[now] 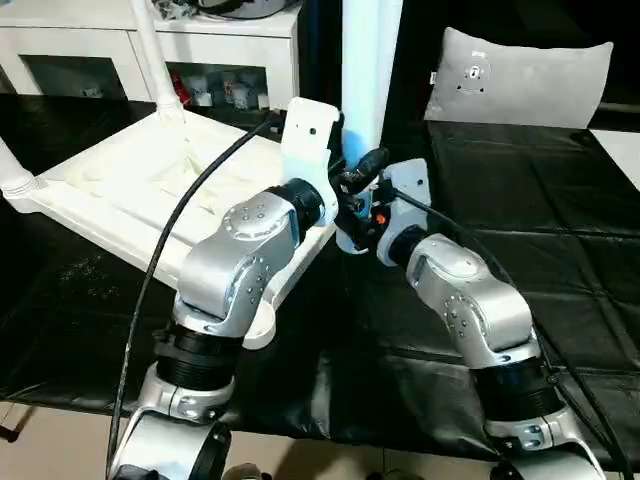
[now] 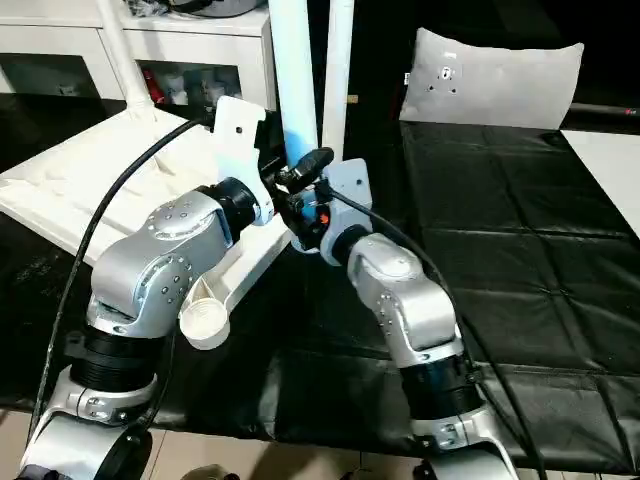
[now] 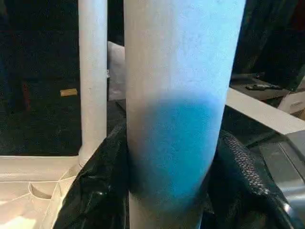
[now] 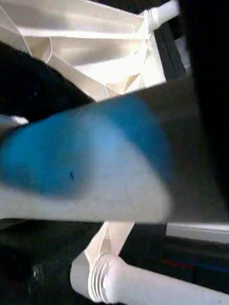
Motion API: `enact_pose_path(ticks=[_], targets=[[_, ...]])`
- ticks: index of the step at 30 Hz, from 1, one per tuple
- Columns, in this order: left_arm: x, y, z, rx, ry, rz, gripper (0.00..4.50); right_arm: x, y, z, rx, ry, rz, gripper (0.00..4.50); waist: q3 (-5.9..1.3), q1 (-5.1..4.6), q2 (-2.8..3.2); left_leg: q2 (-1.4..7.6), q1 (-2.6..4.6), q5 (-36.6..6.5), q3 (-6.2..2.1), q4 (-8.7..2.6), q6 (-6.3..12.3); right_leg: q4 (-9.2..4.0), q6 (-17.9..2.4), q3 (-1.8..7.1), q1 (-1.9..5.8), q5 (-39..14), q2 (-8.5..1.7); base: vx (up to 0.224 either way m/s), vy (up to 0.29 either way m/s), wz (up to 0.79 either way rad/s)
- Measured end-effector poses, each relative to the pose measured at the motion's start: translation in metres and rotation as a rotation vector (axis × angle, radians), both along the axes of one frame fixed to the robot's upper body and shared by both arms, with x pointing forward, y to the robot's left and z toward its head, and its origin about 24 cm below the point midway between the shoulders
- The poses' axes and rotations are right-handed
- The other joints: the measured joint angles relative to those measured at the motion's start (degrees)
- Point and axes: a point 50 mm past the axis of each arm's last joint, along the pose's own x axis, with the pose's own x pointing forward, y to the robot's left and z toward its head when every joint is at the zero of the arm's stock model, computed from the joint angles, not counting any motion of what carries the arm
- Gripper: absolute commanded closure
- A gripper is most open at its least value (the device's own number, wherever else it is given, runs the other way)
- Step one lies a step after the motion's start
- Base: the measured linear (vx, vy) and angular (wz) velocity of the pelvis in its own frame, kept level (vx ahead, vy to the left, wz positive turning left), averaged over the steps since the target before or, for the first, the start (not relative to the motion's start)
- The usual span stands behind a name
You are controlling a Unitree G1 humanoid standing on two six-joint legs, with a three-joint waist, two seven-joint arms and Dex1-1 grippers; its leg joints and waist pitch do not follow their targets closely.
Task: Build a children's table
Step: Pick table leg
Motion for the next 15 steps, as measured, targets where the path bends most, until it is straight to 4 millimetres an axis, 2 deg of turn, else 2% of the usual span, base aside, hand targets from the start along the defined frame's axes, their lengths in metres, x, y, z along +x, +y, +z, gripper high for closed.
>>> enact_pose_path(ticks=[3, 11, 12, 13, 15], targets=[[0.0003, -0.0001, -0.0002, 0.002, 0.000, 0.012, 2.60, -0.0004, 0.0021, 0.0000, 0.004, 0.000, 0.003, 2.31, 0.00, 0.01, 0.00, 0.00, -0.01, 0.00, 0.00, 0.01, 0.00, 0.00, 0.00, 0.00, 0.00, 0.01, 0.00, 0.000, 0.000, 0.00], [0.0008, -0.0003, -0.0007, 0.006, 0.000, 0.033, 2.60, -0.0011, 0.0053, -0.0001, 0.006, 0.001, 0.013, 2.50, 0.00, 0.02, 0.00, 0.00, -0.01, 0.01, 0.00, 0.01, -0.01, 0.00, -0.01, 0.00, 0.00, 0.02, 0.00, 0.000, 0.000, 0.00], [0.0007, -0.0002, -0.0008, 0.007, 0.000, 0.031, 2.25, -0.0012, 0.0054, -0.0001, 0.007, 0.000, 0.016, 2.51, 0.00, 0.01, 0.00, 0.00, -0.01, 0.01, 0.00, 0.00, -0.01, 0.00, -0.01, 0.00, 0.00, 0.02, 0.00, 0.000, 0.000, 0.00], [0.0005, -0.0002, -0.0010, 0.007, 0.001, 0.028, 2.25, -0.0012, 0.0054, -0.0002, 0.007, 0.001, 0.018, 2.51, 0.00, 0.00, 0.00, 0.00, -0.01, 0.01, 0.00, 0.00, -0.01, 0.00, -0.01, 0.00, 0.00, 0.02, 0.00, 0.000, 0.000, 0.00], [-0.0001, 0.0008, -0.0021, 0.009, 0.001, 0.017, 1.90, -0.0012, 0.0056, -0.0011, 0.007, 0.004, 0.024, 2.52, 0.00, -0.03, 0.00, 0.00, -0.01, 0.01, 0.00, 0.00, -0.01, 0.00, -0.01, 0.00, -0.01, 0.02, 0.00, 0.000, 0.000, 0.00]])
